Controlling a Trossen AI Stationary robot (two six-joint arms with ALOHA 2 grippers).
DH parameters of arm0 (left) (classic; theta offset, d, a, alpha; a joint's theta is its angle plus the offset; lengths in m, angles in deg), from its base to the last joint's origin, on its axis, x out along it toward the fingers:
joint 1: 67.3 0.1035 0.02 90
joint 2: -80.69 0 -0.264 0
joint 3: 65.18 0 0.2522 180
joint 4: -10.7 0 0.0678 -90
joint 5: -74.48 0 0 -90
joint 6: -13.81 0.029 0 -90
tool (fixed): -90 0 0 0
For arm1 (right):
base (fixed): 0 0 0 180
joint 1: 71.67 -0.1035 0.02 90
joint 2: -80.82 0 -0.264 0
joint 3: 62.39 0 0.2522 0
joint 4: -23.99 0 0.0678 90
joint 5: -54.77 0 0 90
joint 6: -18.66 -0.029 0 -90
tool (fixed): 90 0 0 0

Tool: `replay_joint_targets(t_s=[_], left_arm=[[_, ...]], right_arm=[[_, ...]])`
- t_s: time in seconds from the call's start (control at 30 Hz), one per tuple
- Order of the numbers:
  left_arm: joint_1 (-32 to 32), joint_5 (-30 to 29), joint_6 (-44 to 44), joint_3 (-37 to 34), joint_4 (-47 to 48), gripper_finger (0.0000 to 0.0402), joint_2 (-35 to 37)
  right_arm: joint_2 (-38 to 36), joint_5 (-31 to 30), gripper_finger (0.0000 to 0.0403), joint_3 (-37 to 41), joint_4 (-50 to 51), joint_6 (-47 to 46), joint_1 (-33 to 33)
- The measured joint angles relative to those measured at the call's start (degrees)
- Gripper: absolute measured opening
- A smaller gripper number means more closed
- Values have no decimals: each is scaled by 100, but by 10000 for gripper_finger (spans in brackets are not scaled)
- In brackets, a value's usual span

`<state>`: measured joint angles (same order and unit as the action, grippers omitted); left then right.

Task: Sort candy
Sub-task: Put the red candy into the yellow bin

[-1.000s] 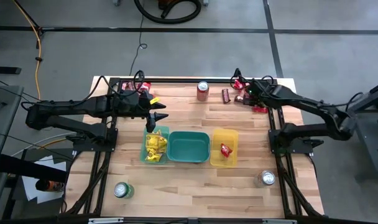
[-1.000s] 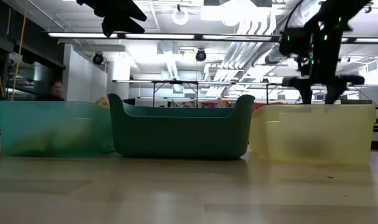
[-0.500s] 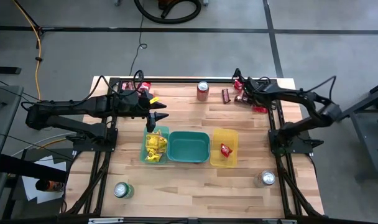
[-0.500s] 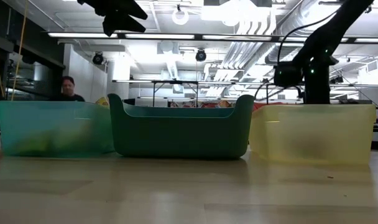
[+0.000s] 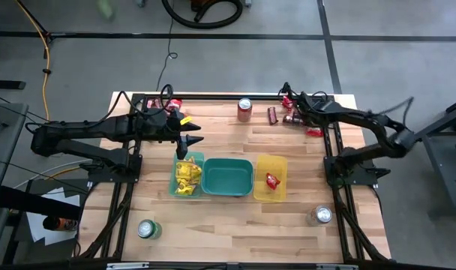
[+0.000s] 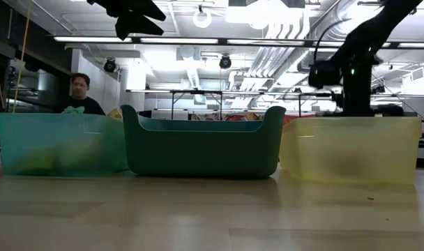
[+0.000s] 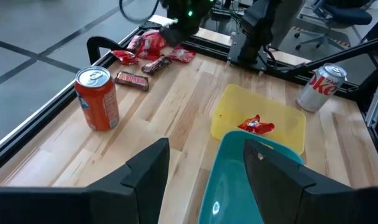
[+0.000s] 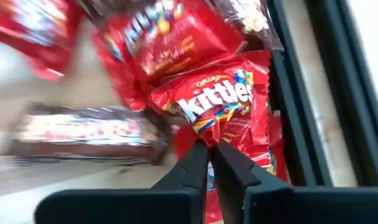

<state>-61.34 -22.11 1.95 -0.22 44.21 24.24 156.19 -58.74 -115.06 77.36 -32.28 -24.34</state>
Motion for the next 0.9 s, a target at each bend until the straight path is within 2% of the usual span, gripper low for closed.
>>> replay_joint_targets(t_s=[0.27,0.47,0.63,0.73,0.9], left_arm=[[0,0,2,-2,-282,194,0],[0,-2,7,-2,-755,194,4],[2,-2,-4,-2,-807,194,4],[2,-2,-6,-2,-809,194,4],[1,-4,-2,-2,-809,194,4]], right_arm=[[-1720,-174,3,-682,31,990,-717],[-2667,192,1,-1047,-17,1243,-1489],[-3028,501,1,-1068,-124,1245,-2155],[-3075,921,0,-1066,-325,1485,-2591],[-3025,1784,0,-1066,-1375,1992,-3528]])
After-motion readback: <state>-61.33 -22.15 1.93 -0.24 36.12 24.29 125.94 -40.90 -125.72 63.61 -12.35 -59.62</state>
